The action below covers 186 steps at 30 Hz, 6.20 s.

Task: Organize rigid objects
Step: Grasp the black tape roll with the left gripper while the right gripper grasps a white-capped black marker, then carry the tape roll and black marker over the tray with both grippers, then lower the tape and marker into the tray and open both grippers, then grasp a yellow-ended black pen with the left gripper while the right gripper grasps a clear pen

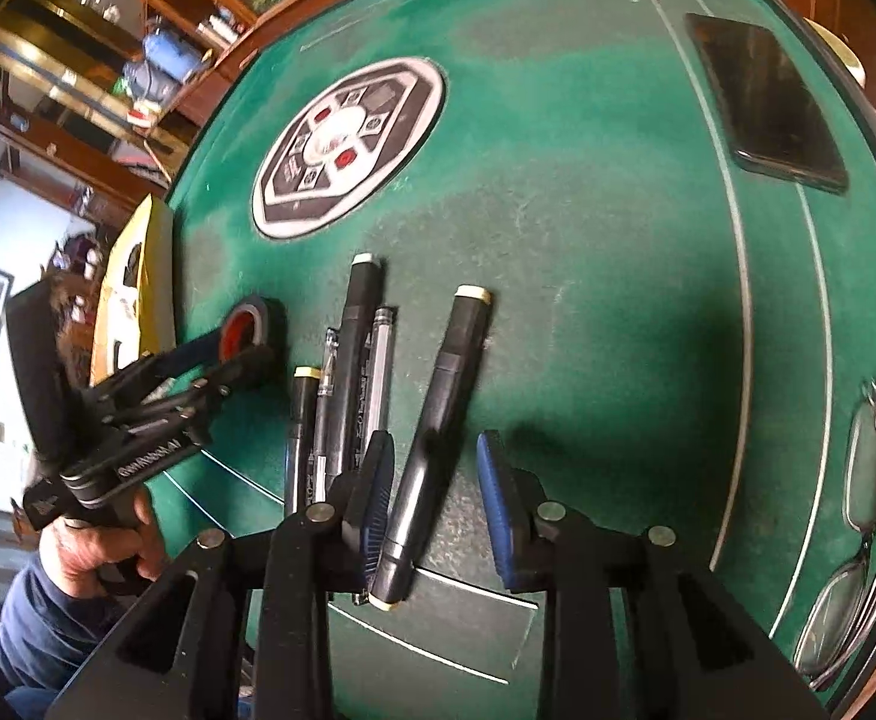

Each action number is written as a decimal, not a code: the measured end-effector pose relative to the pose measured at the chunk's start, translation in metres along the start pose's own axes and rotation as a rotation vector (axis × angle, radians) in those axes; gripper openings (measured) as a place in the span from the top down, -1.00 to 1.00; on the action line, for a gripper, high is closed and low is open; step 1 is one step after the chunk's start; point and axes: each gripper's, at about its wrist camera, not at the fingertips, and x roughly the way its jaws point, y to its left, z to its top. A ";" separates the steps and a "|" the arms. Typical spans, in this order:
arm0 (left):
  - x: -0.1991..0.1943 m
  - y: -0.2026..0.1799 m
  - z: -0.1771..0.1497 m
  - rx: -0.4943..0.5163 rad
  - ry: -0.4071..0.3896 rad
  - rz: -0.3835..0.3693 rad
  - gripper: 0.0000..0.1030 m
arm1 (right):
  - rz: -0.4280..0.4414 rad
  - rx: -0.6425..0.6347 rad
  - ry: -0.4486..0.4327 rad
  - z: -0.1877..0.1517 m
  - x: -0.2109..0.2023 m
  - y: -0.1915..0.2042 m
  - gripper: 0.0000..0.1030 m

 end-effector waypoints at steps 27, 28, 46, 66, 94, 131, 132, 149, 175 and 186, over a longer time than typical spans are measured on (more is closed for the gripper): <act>-0.044 -0.005 -0.003 0.025 -0.217 0.124 -0.28 | -0.087 -0.177 -0.109 -0.003 -0.016 0.035 0.73; -0.050 -0.005 -0.002 0.027 -0.233 0.139 -0.28 | -0.076 -0.188 -0.117 -0.003 -0.017 0.040 0.73; -0.095 0.034 -0.020 -0.031 -0.315 0.303 -0.28 | 0.018 -0.326 -0.093 0.003 -0.006 0.109 0.73; -0.117 0.084 -0.039 -0.098 -0.319 0.370 -0.28 | 0.074 -0.399 -0.062 0.009 0.017 0.165 0.72; -0.110 0.216 -0.057 -0.372 -0.257 0.343 -0.29 | 0.134 -0.589 0.012 0.067 0.119 0.332 0.72; -0.108 0.188 -0.044 -0.364 -0.253 0.224 -0.36 | 0.117 -0.407 0.017 0.064 0.102 0.273 0.58; -0.108 0.179 -0.041 -0.343 -0.253 0.216 -0.36 | 0.117 -0.390 0.015 0.061 0.097 0.264 0.57; -0.056 0.019 -0.030 -0.097 -0.042 -0.163 -0.35 | 0.039 -0.021 -0.081 0.006 -0.002 0.062 0.56; -0.018 -0.044 -0.050 0.040 0.028 -0.055 -0.31 | 0.032 -0.009 -0.043 -0.009 -0.010 0.018 0.56; -0.017 -0.027 -0.049 0.073 -0.003 0.049 0.38 | -0.095 -0.134 0.014 -0.010 0.022 0.040 0.56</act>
